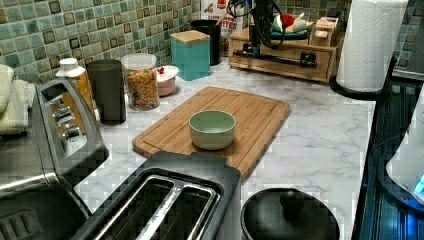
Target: Open the drawer.
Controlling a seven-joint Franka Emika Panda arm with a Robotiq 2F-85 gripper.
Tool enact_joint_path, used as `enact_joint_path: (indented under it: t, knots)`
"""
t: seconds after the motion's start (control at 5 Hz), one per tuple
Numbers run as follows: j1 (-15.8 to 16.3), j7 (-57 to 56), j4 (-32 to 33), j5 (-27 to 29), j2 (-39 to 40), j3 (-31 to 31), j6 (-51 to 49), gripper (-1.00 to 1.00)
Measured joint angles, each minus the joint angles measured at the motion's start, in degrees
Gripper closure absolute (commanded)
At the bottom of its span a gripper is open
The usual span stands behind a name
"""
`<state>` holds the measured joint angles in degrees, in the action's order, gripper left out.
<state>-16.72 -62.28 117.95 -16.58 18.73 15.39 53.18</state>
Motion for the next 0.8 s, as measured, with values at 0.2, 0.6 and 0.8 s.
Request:
enact_joint_path:
  t: [0.2,0.6,0.8]
  knots:
    - [0.0,0.0,-0.2,0.0,2.8,0.0,0.8,-1.0]
    - [-0.2,0.0,-0.4,-0.3,5.3,0.0,1.5,-1.0]
    - [-0.5,0.0,-0.6,-0.2,5.2,-0.2,1.5,-1.0]
